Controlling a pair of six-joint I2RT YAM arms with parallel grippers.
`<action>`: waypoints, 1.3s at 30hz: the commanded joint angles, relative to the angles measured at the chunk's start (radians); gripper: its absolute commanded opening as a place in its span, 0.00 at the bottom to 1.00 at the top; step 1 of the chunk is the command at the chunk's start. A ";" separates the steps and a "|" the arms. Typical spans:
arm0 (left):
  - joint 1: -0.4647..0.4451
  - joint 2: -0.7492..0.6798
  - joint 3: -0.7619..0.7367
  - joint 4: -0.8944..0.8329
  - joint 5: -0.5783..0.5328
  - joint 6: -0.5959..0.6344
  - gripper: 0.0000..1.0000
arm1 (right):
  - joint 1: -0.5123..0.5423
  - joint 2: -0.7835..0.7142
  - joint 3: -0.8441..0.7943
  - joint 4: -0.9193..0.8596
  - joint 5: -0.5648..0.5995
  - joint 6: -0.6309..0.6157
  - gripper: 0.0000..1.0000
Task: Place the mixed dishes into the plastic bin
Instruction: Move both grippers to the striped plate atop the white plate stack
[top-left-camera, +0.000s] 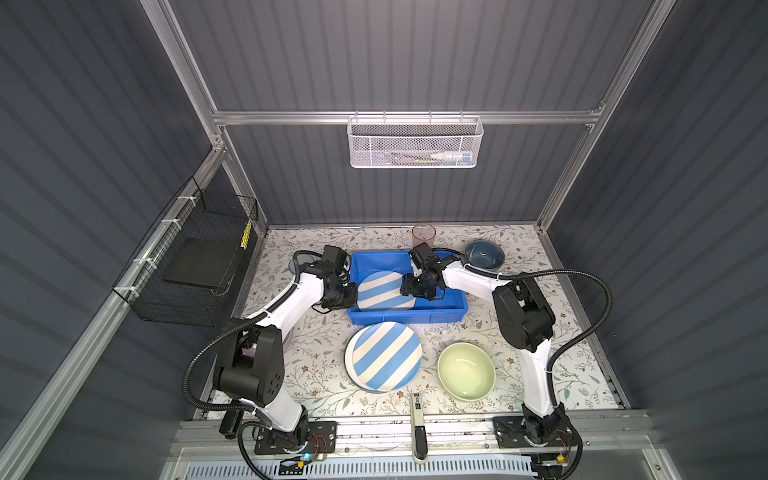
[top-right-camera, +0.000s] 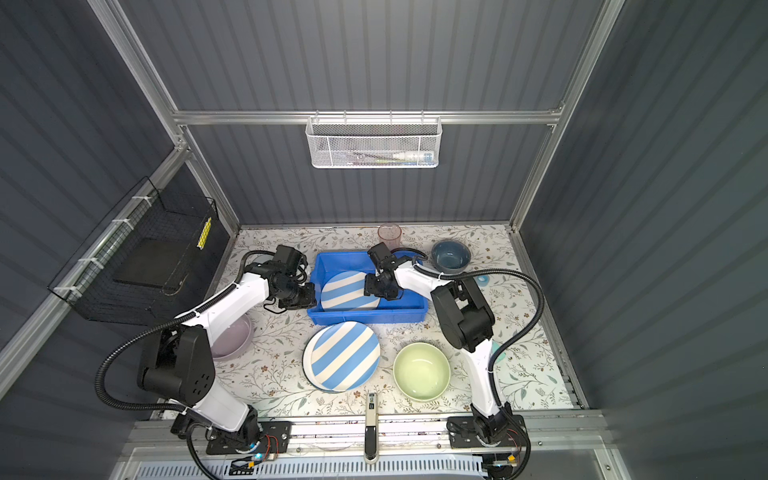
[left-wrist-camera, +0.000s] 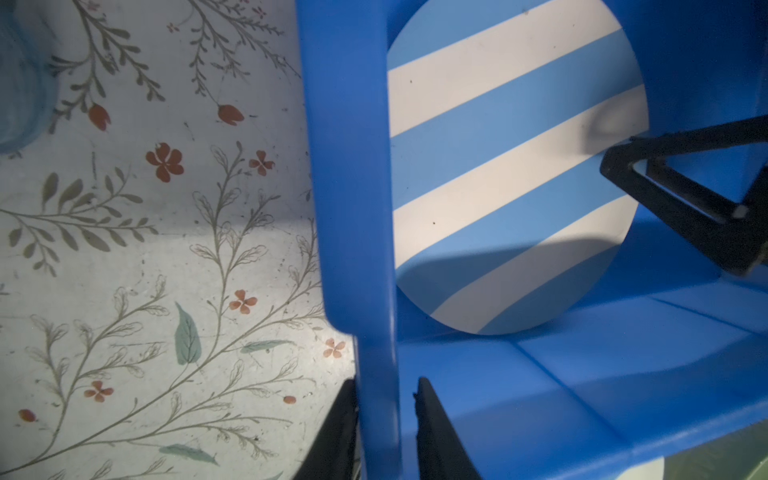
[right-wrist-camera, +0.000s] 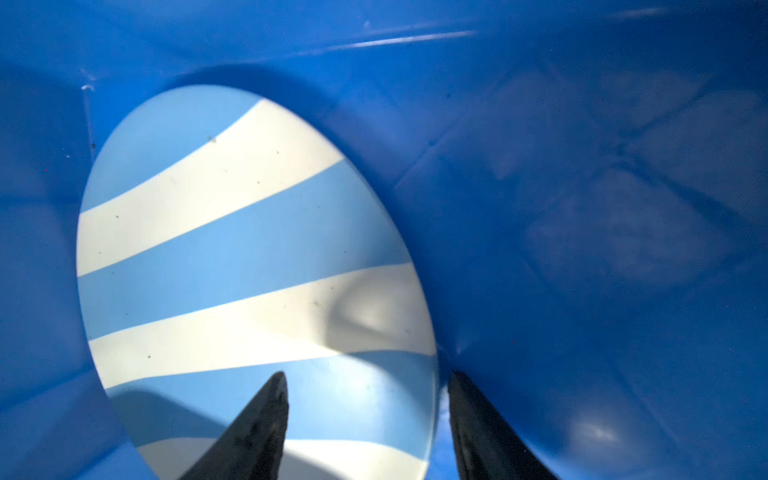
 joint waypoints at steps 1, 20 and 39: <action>-0.001 -0.046 0.038 -0.048 -0.019 0.018 0.31 | 0.005 -0.062 -0.012 -0.039 0.038 -0.019 0.65; -0.002 -0.233 0.006 -0.221 0.049 0.007 0.42 | 0.023 -0.406 -0.179 -0.071 0.017 -0.077 0.68; -0.151 -0.478 -0.334 -0.119 0.066 -0.304 0.43 | 0.194 -0.755 -0.630 0.046 0.012 0.011 0.65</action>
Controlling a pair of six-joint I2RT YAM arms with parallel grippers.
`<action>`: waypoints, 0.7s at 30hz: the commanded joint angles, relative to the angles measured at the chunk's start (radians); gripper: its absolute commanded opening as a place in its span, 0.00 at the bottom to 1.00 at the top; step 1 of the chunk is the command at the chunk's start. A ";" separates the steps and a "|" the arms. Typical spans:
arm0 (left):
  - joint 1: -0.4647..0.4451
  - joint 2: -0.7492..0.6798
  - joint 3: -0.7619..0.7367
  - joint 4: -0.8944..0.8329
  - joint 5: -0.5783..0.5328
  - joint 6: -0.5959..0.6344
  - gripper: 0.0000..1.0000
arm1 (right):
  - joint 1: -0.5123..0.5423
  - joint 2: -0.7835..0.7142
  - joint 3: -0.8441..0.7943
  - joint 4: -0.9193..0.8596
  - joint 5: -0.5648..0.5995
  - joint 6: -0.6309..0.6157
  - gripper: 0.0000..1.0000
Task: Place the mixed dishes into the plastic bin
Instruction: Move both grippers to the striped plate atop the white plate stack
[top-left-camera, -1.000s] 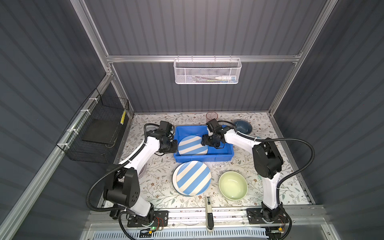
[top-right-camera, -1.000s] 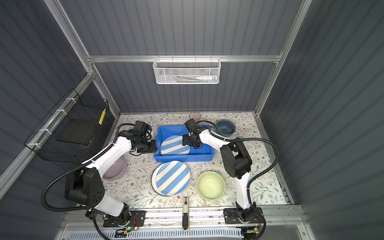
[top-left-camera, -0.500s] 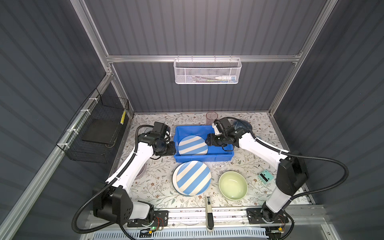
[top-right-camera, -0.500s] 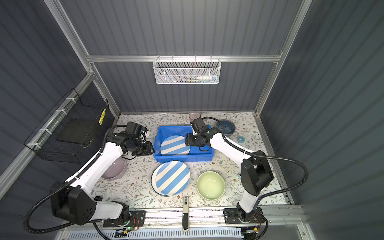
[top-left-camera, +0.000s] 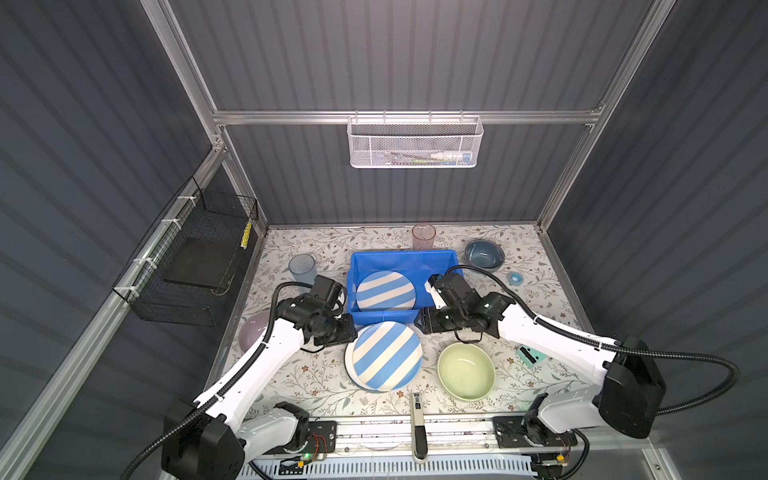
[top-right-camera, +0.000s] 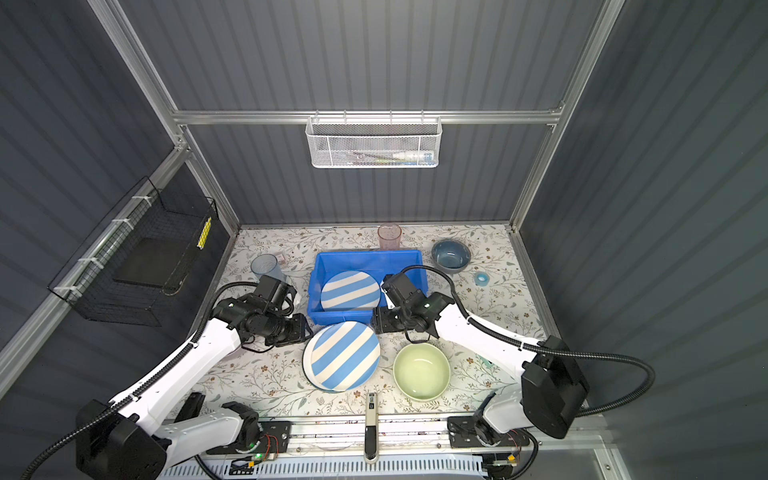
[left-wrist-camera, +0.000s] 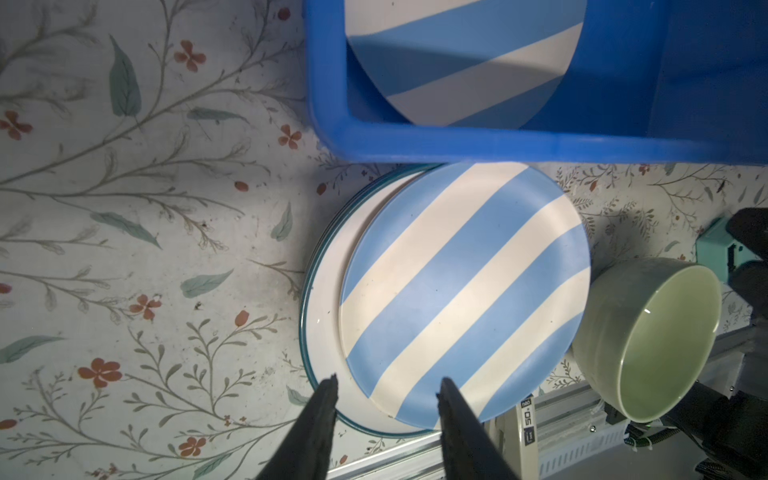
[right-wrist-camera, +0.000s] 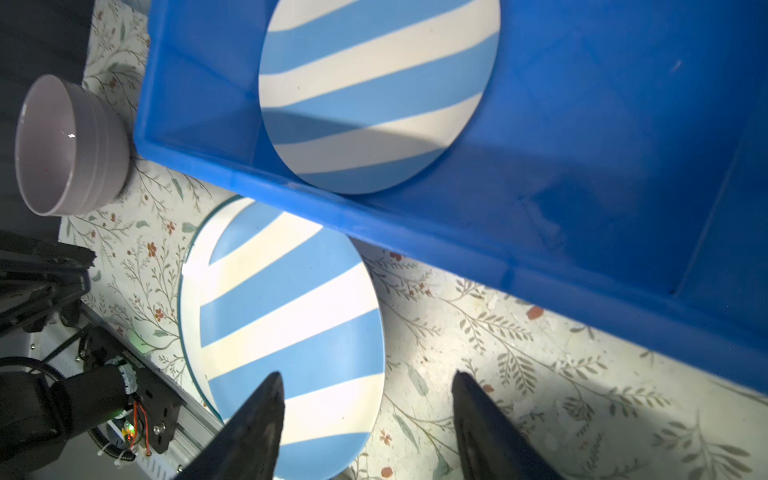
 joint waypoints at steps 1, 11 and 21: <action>-0.040 -0.018 -0.056 0.052 0.005 -0.098 0.42 | 0.013 -0.015 -0.050 0.055 -0.010 0.036 0.64; -0.144 0.024 -0.138 0.132 -0.079 -0.180 0.39 | 0.020 0.032 -0.116 0.155 -0.052 0.022 0.63; -0.158 0.042 -0.201 0.157 -0.101 -0.192 0.35 | 0.024 0.084 -0.150 0.219 -0.082 0.049 0.58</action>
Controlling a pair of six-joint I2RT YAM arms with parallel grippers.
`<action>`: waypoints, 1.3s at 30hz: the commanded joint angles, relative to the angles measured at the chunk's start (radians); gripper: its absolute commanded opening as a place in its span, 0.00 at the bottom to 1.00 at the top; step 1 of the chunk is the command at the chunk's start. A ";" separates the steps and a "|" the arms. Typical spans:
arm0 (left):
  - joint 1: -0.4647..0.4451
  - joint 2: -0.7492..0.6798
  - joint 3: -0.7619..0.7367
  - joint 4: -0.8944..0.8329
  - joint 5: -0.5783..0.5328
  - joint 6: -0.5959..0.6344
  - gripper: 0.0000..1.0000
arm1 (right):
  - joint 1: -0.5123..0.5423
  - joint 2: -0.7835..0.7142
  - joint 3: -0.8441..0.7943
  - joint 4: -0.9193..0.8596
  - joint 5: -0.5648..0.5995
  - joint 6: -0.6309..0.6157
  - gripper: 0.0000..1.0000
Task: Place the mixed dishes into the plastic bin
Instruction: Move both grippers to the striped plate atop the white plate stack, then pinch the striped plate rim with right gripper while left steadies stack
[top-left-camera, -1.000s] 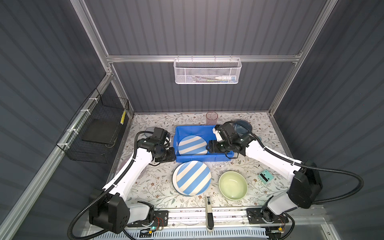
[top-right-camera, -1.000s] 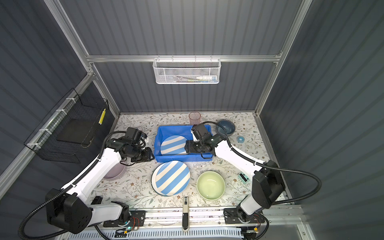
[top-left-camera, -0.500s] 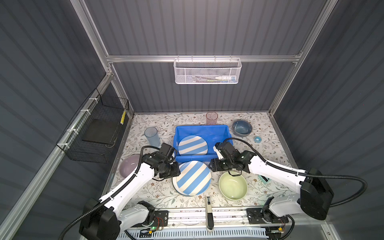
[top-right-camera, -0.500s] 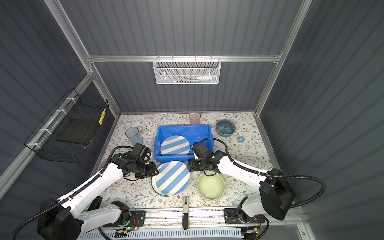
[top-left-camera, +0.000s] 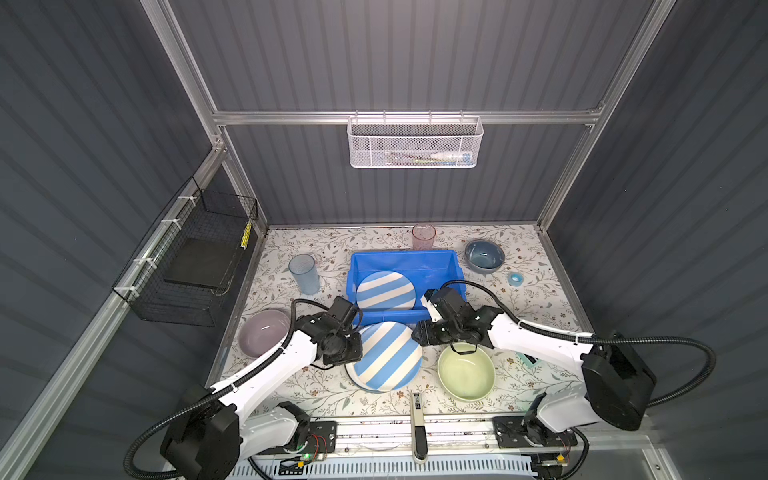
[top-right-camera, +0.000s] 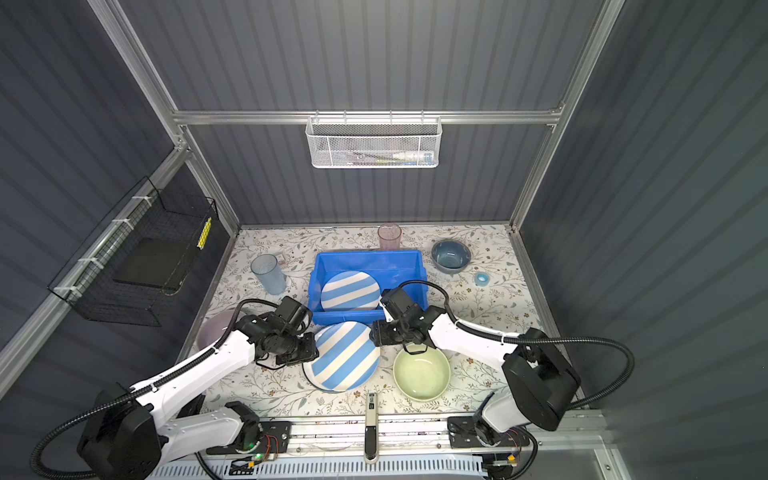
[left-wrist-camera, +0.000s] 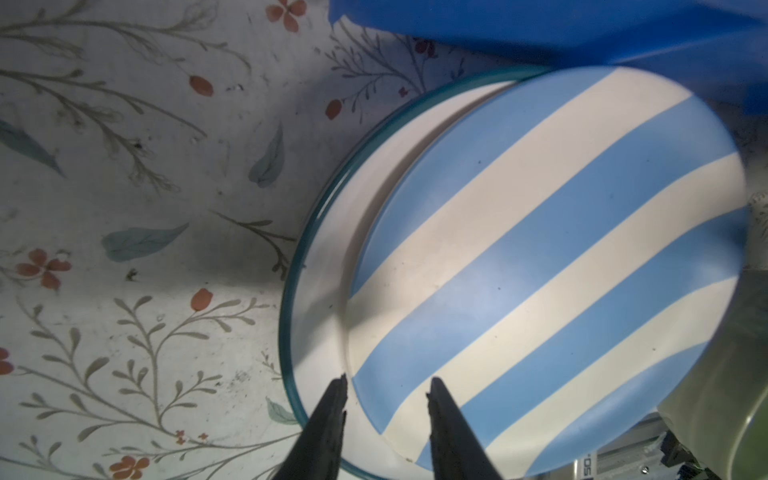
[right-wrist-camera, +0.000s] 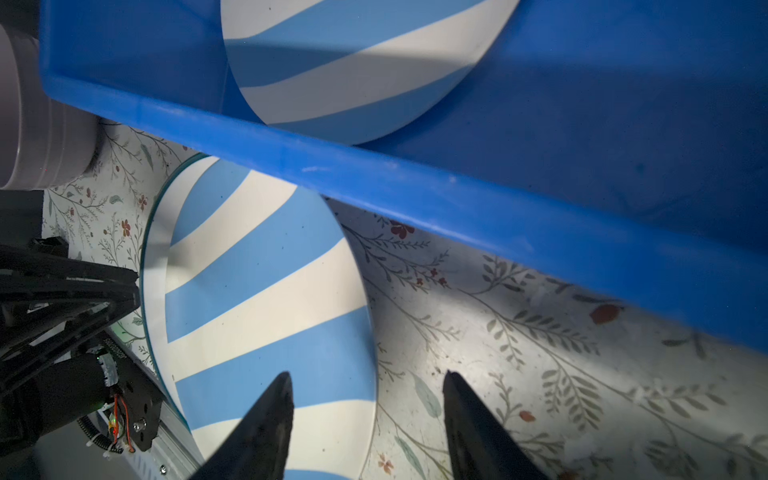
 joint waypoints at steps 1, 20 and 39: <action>-0.012 0.016 -0.024 0.017 -0.017 -0.021 0.35 | 0.011 0.019 -0.022 0.034 -0.015 0.019 0.57; -0.023 0.105 -0.066 0.109 0.004 0.004 0.30 | 0.054 0.063 -0.037 0.084 -0.015 0.082 0.54; -0.035 0.155 -0.049 0.163 0.037 0.028 0.30 | 0.054 -0.031 -0.054 0.100 -0.056 0.128 0.40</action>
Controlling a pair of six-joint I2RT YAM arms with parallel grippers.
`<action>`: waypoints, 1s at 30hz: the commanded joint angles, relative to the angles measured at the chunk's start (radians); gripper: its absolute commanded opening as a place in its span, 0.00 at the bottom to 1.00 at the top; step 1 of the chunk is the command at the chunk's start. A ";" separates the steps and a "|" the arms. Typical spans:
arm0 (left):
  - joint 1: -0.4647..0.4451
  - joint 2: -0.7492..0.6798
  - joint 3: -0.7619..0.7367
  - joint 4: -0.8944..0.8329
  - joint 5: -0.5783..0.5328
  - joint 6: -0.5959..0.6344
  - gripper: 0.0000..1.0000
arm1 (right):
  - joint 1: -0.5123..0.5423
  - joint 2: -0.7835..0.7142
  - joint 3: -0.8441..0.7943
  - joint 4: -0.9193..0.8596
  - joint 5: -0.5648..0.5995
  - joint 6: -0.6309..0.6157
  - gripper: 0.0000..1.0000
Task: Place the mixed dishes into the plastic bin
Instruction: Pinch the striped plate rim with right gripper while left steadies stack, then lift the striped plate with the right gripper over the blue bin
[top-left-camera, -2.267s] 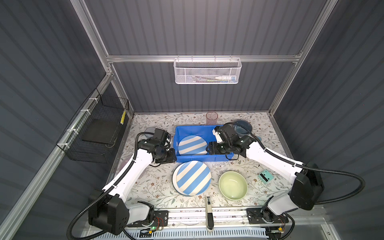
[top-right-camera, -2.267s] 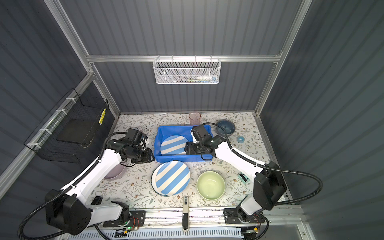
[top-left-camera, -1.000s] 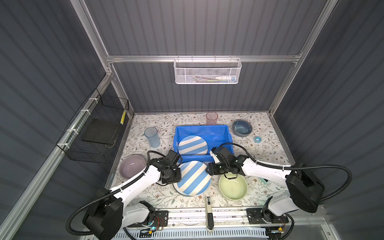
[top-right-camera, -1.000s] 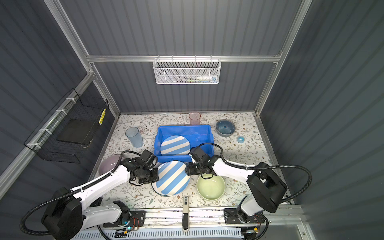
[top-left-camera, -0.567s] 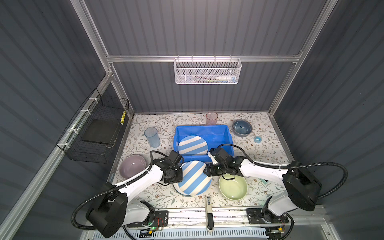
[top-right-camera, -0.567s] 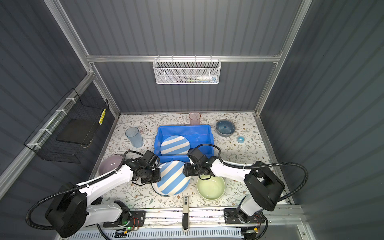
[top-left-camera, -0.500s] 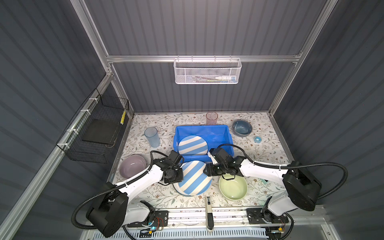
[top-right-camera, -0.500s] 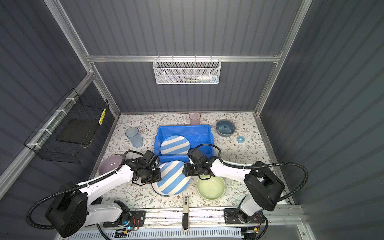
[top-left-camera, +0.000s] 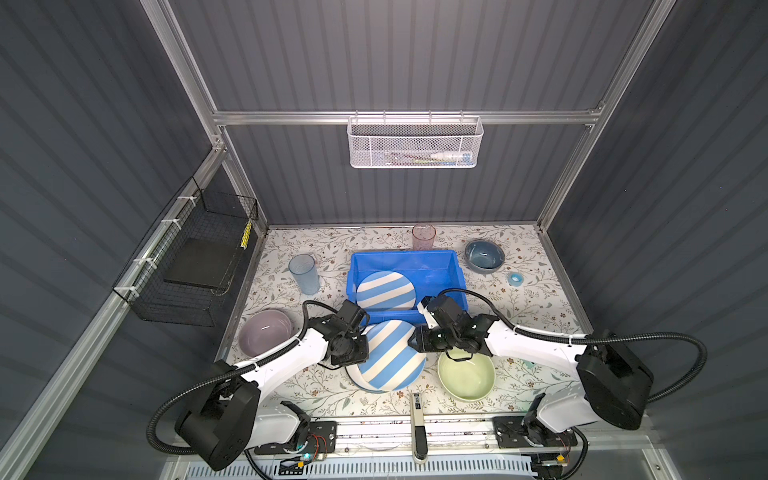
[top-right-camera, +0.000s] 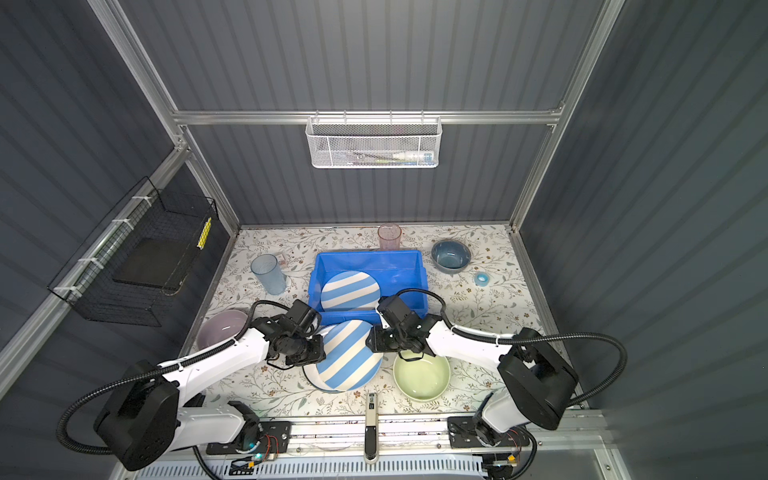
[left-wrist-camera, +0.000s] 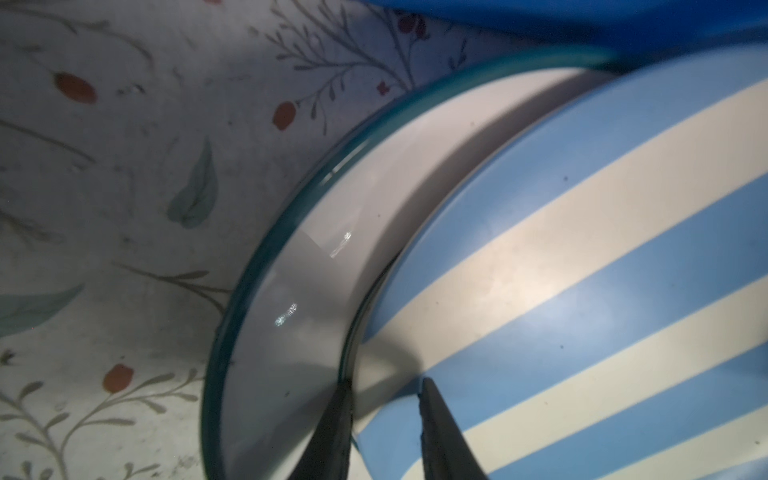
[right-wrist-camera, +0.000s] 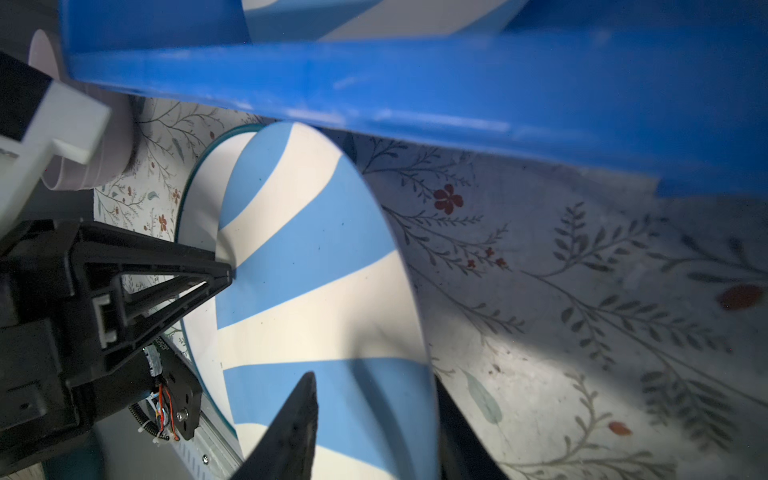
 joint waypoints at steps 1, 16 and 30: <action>-0.010 0.040 0.002 0.003 0.020 0.031 0.30 | 0.004 -0.025 0.008 -0.012 -0.011 0.004 0.39; -0.018 0.070 0.025 0.036 0.038 0.045 0.30 | 0.002 -0.059 0.015 -0.043 0.001 0.018 0.23; -0.017 0.001 0.092 -0.085 -0.056 0.046 0.31 | -0.004 -0.099 0.030 -0.109 0.007 0.014 0.02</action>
